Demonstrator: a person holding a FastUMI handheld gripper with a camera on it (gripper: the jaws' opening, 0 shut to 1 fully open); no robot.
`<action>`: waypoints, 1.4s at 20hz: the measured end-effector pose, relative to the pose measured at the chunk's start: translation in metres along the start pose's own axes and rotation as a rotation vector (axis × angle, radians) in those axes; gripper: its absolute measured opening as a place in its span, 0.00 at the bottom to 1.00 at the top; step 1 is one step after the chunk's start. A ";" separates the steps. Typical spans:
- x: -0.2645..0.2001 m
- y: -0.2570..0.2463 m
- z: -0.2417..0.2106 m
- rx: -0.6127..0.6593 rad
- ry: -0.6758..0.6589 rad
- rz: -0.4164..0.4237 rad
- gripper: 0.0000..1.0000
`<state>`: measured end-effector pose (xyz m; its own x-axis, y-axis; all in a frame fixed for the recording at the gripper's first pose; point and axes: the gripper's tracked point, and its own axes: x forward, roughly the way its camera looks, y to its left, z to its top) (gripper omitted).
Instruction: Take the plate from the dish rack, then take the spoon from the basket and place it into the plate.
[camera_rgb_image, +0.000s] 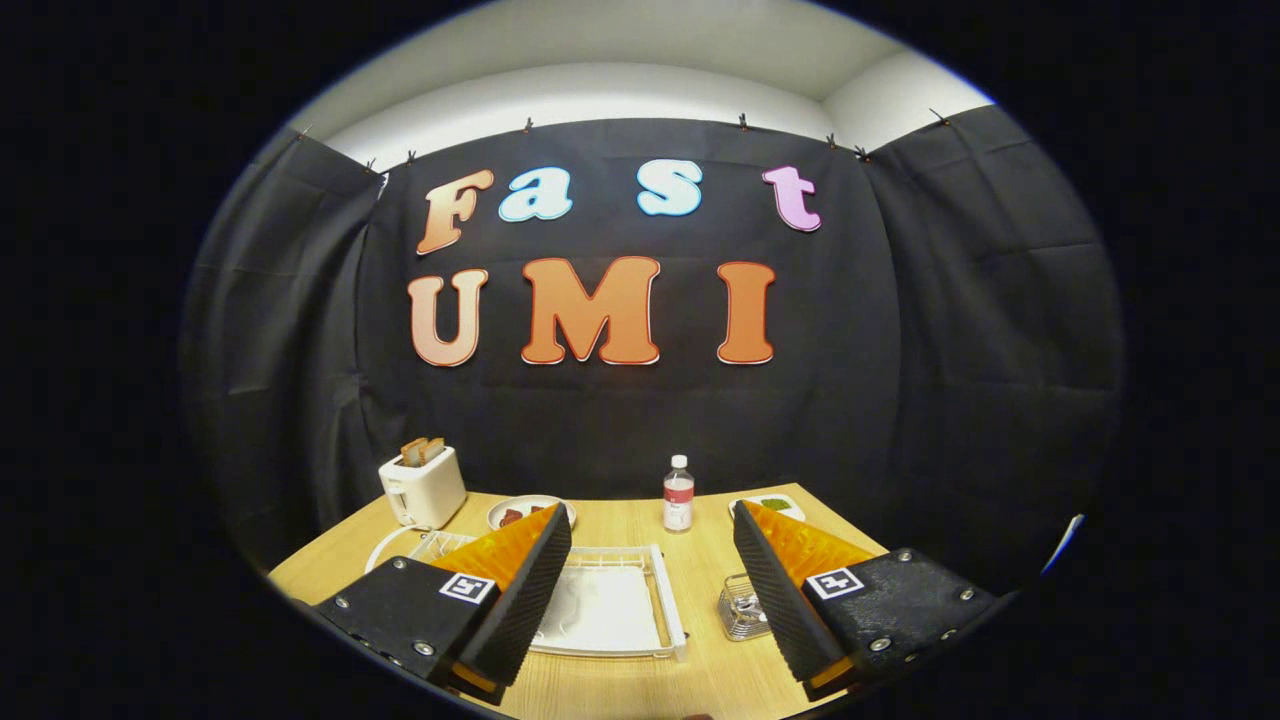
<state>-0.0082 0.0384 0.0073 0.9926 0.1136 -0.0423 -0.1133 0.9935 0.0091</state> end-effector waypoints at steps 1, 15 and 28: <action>0.001 0.003 0.001 0.001 0.001 0.004 0.97; 0.020 0.050 -0.025 -0.053 0.126 0.075 0.97; 0.080 0.101 -0.102 -0.088 0.398 0.105 0.98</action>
<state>0.0554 0.1479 -0.0970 0.8833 0.1904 -0.4284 -0.2337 0.9710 -0.0504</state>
